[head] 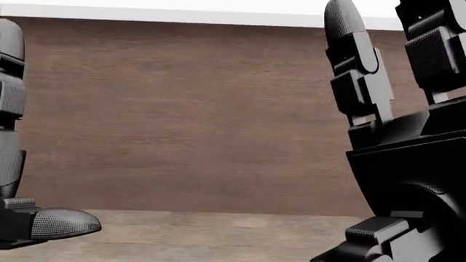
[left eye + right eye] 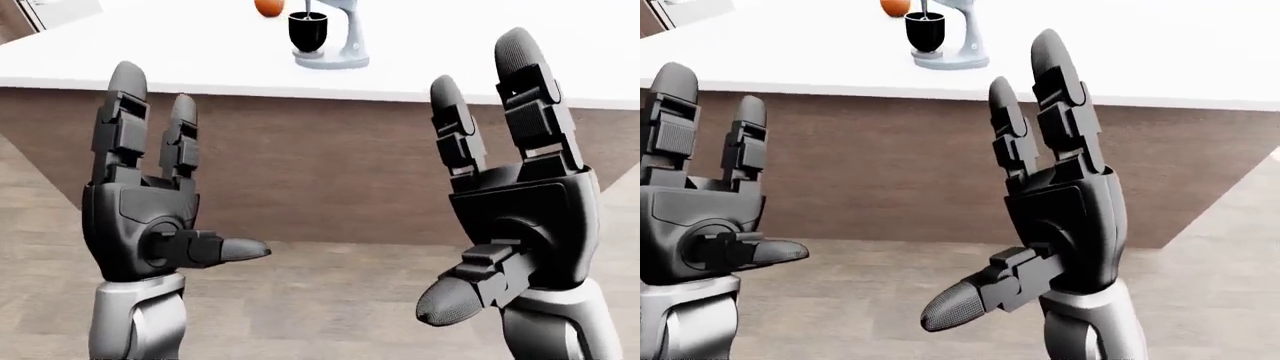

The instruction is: Open the stand mixer head.

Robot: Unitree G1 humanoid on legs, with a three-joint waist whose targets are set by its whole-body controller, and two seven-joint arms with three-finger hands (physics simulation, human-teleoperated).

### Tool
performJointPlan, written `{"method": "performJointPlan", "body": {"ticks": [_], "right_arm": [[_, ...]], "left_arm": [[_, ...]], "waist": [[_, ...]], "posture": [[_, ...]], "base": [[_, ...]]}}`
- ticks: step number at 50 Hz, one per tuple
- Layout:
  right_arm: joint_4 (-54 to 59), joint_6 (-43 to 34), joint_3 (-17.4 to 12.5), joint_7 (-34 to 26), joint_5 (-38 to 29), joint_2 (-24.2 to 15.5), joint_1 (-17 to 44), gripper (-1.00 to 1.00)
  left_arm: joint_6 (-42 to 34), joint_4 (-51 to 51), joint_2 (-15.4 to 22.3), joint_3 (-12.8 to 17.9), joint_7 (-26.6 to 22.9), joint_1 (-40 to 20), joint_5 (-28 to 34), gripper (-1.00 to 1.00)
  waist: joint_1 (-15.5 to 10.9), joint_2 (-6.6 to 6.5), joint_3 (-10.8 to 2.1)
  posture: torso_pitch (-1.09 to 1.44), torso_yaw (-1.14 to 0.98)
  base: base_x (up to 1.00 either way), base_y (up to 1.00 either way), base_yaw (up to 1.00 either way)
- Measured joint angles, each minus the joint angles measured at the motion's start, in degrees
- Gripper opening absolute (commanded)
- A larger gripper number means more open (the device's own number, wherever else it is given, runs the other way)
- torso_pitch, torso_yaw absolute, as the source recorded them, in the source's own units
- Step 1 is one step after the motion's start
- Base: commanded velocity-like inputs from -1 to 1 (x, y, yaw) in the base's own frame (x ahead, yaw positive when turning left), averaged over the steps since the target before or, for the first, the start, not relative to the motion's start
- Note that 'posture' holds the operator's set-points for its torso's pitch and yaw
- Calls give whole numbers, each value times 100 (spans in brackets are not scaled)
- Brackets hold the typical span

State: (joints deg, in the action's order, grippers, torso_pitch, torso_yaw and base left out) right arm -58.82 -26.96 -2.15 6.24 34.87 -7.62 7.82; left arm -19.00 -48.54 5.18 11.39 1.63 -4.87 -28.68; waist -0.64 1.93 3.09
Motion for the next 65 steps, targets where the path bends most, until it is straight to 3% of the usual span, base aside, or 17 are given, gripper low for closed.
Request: {"method": "performJointPlan", "body": {"ticks": [3,5,10,12,15,19,23,26,30,36,40,45,50,53,58,62,65], "right_arm": [[-34,92,20,10,83,-65,-22,100],[-74,148,9,14,94,-95,-35,100],[16,148,23,-11,-162,-15,-109,100],[38,143,18,-18,-126,-15,-48,100],[82,109,113,-47,-56,-36,-164,100],[-23,98,155,-118,-139,-13,-118,100],[-28,197,109,-108,-95,-60,-176,100],[-85,226,155,-105,-176,-102,-158,100],[74,162,102,-47,-184,-96,-200,100],[89,161,114,-36,-113,-130,-229,100],[-80,264,205,-108,-158,-127,-157,100],[93,184,232,-145,-125,-91,-278,100],[-62,234,194,-143,-230,-41,-149,100],[-48,264,191,-135,-207,-60,-154,100],[219,97,71,-17,-165,-81,-223,100],[-74,210,101,-52,-223,-59,-118,100],[-101,274,103,-110,-258,-35,-121,100]], "left_arm": [[25,-38,-12,3,-3,44,16,96],[41,-81,-9,-14,-13,9,12,97],[-19,-18,-36,-137,-76,-19,-20,96],[-18,-9,-22,-91,-53,-36,-12,96],[-30,40,-16,-6,-13,65,11,97],[-10,-27,-9,16,18,12,22,96],[31,-84,-5,-57,-33,-14,-7,97],[52,-134,-17,-37,-40,-57,-19,96],[-49,36,-42,-137,-58,20,-27,97],[-83,22,-24,-66,-14,12,-10,96],[43,-169,11,-7,-31,-83,-32,96],[-28,83,2,4,-3,42,-6,96],[23,-133,20,24,-21,-42,-16,97],[77,-124,11,7,-34,-43,-15,96],[-179,175,-29,-107,-25,46,-11,97],[-25,-155,2,-15,-32,-63,-23,96],[63,-194,7,-38,-57,-69,-37,96]], "waist": [[-76,168,246],[-103,304,214],[77,-150,-156],[32,-363,-51],[-81,-241,311],[-56,-343,8],[-108,-34,200],[53,300,-97],[40,171,38],[115,-309,176],[168,-445,-234],[61,-458,115],[32,-312,-44],[32,13,-43],[174,-116,213],[190,-114,-2],[206,-354,-42]], "posture": [[0,0],[0,0],[0,0],[0,0],[0,0],[0,0],[0,0],[0,0],[0,0],[0,0],[0,0],[0,0],[0,0],[0,0],[0,0],[0,0],[0,0]], "base": [[100,23,0],[94,21,0],[15,0,0],[73,0,0],[92,0,0],[20,0,0],[79,0,0],[5,0,0],[0,0,0],[40,0,0],[9,0,0],[45,0,0],[7,0,0],[0,0,0],[40,0,0],[0,0,0],[0,0,0]]}}
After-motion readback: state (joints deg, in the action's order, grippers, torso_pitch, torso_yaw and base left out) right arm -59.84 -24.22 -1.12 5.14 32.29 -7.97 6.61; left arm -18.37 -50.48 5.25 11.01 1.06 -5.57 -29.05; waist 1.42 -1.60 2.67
